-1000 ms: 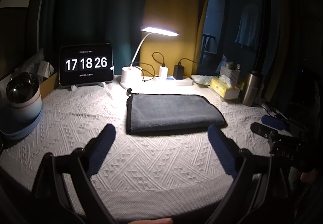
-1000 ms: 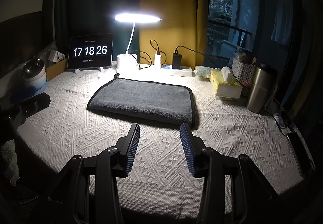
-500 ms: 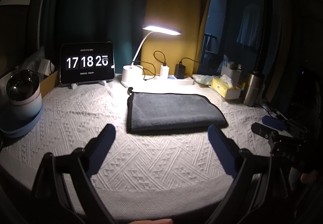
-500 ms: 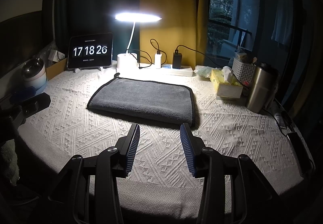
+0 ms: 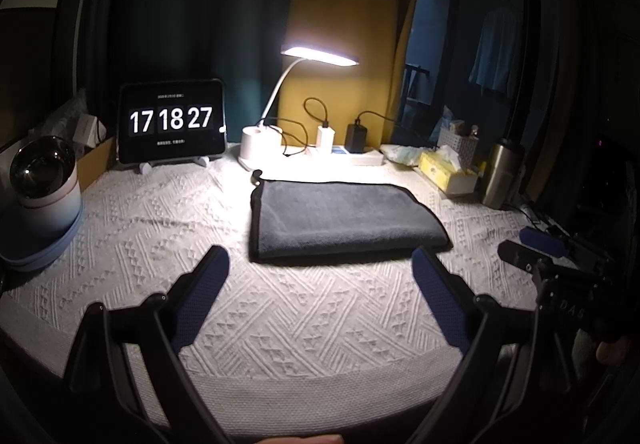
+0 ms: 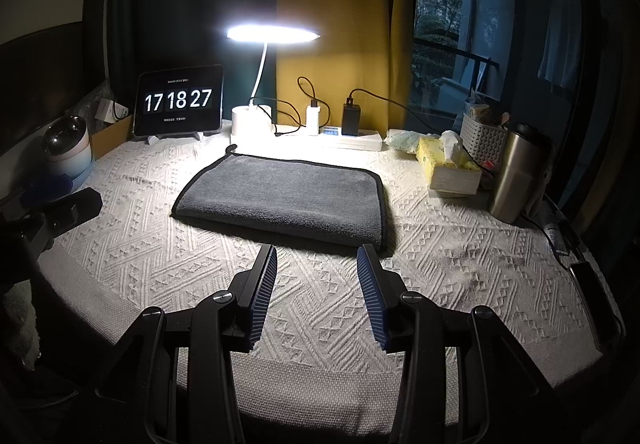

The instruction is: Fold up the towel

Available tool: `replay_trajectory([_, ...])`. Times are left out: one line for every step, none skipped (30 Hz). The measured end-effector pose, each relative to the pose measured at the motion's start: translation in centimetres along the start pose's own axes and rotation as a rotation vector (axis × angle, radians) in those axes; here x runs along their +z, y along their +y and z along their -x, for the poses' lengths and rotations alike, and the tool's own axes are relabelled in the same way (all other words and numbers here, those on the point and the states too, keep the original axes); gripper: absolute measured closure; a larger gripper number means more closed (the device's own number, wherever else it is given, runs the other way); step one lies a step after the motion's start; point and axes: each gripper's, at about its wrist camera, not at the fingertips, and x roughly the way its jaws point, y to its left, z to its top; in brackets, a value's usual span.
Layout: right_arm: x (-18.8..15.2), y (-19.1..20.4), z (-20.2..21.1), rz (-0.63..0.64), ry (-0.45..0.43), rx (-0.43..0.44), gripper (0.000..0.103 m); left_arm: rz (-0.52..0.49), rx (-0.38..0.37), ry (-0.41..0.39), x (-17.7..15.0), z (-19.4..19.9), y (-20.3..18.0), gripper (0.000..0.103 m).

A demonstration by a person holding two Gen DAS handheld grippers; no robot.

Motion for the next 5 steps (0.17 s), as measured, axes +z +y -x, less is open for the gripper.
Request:
replay_trajectory([0.0,0.03,-0.01,-0.001,0.0,0.001,0.059,0.002,-0.003,0.002,-0.09,-0.05,-0.02,0.009])
replay_trajectory([0.0,-0.01,-0.01,-0.001,0.0,0.001,0.059,0.005,-0.005,0.003,-0.15,-0.18,0.01,0.009])
replay_trajectory([-0.02,0.1,-0.15,-0.002,0.002,0.003,0.059,0.007,-0.006,0.007,-0.21,-0.3,0.01,0.009])
replay_trajectory([-0.05,0.16,-0.27,-0.003,0.004,0.005,0.059,0.009,-0.008,0.011,-0.26,-0.47,0.0,0.009])
replay_trajectory([-0.11,0.17,-0.47,-0.004,0.006,0.008,0.059,0.007,-0.011,0.02,-0.25,-0.77,-0.05,0.009])
